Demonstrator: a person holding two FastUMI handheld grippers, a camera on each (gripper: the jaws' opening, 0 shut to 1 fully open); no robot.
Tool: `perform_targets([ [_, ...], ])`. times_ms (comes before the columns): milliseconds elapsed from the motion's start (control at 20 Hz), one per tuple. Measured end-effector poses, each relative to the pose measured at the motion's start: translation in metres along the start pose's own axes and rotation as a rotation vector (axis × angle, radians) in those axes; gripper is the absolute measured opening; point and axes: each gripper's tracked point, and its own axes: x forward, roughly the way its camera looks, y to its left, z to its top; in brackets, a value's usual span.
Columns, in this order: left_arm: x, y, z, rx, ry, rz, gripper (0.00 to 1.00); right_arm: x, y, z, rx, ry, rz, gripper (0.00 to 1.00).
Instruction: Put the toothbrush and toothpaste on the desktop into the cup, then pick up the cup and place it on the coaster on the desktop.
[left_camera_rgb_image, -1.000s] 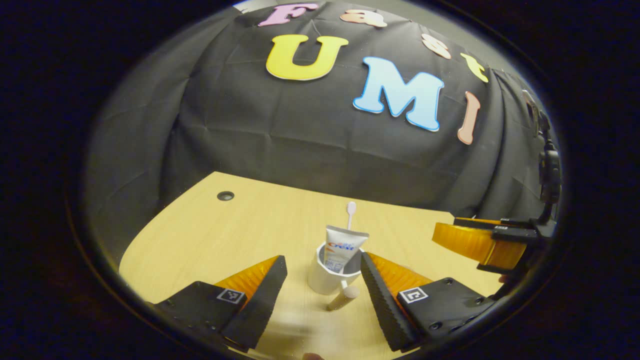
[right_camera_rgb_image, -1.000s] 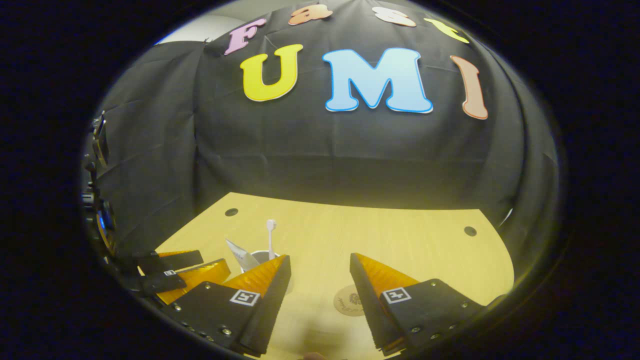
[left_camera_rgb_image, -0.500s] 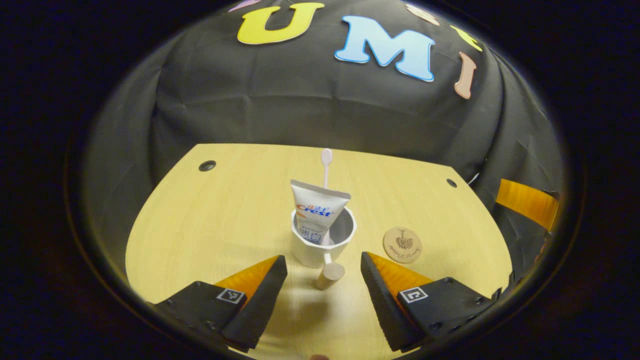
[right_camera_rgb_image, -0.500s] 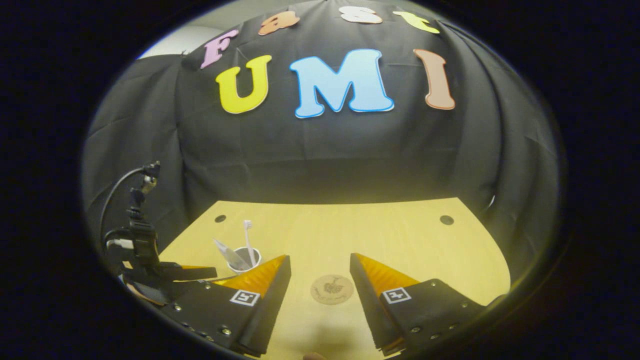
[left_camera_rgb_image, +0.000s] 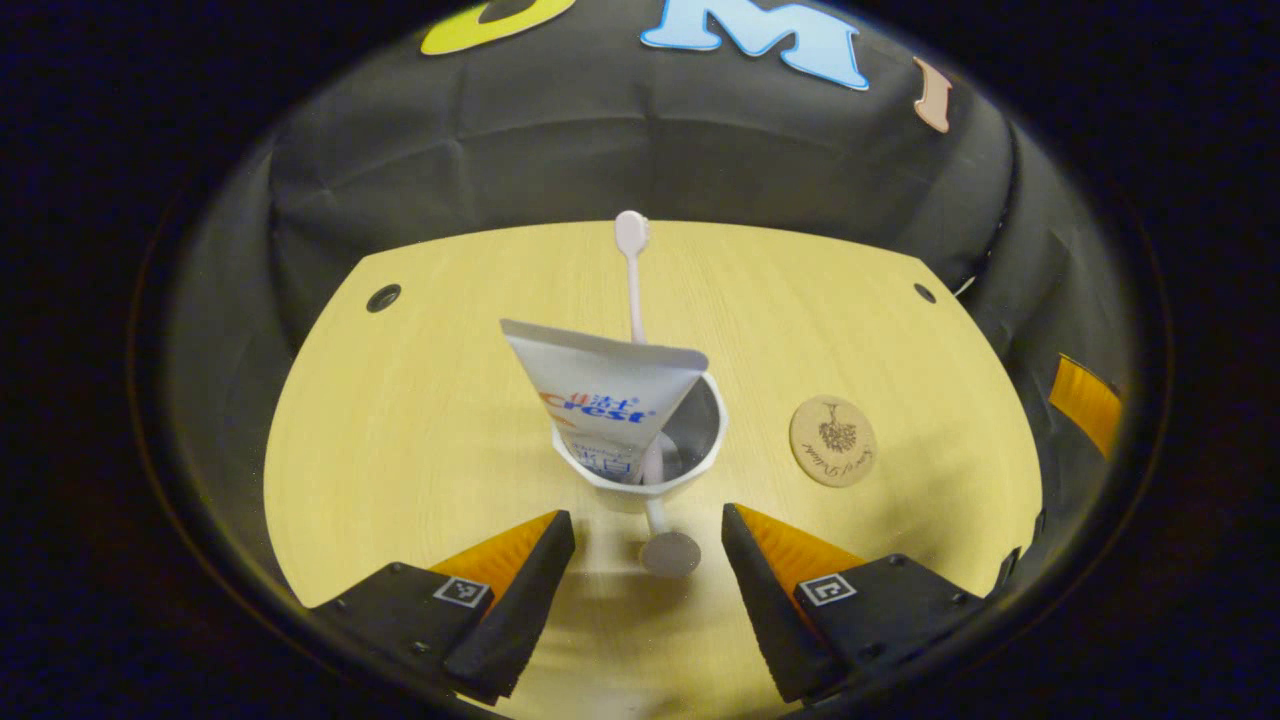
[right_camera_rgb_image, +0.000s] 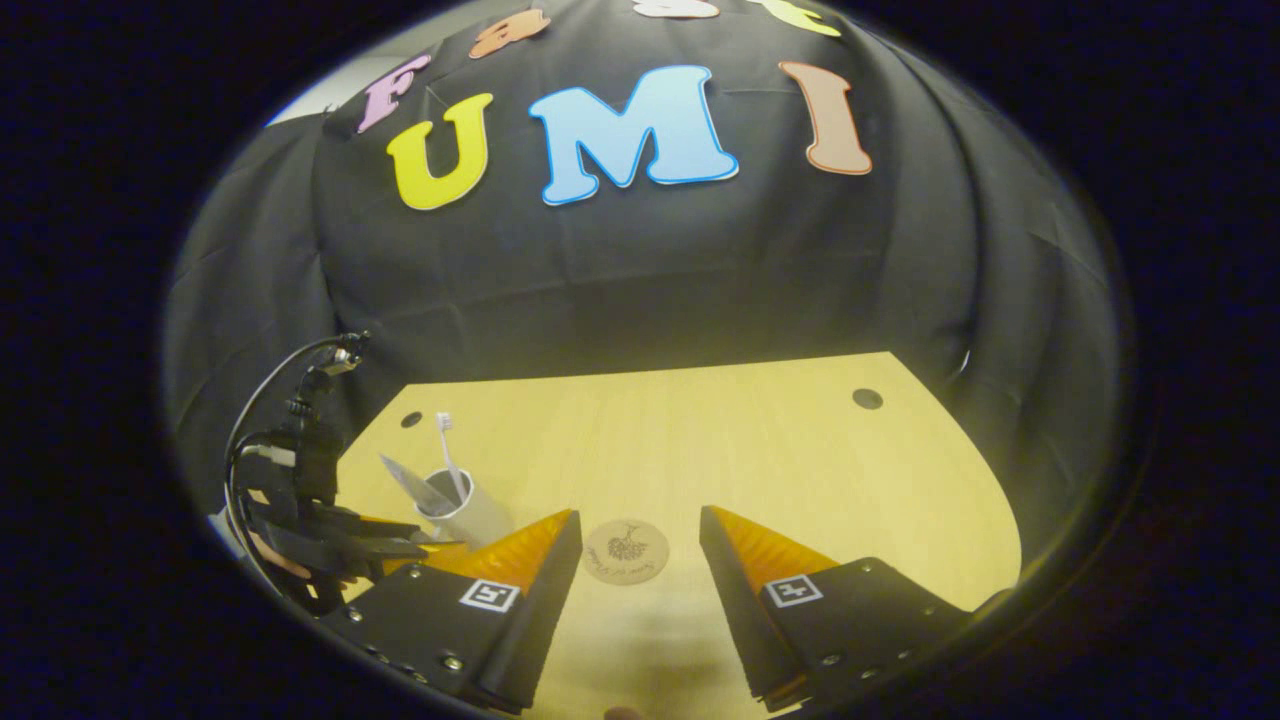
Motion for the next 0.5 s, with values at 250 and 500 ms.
perform_targets([
  [250,0.019,-0.007,-0.01,0.008,0.093,-0.012,0.96,0.009,0.0,-0.007,0.01,0.037,0.021,0.74],
  [500,0.033,0.001,-0.008,0.043,0.129,0.032,0.8,0.016,-0.009,-0.015,0.023,0.072,0.021,0.74],
])
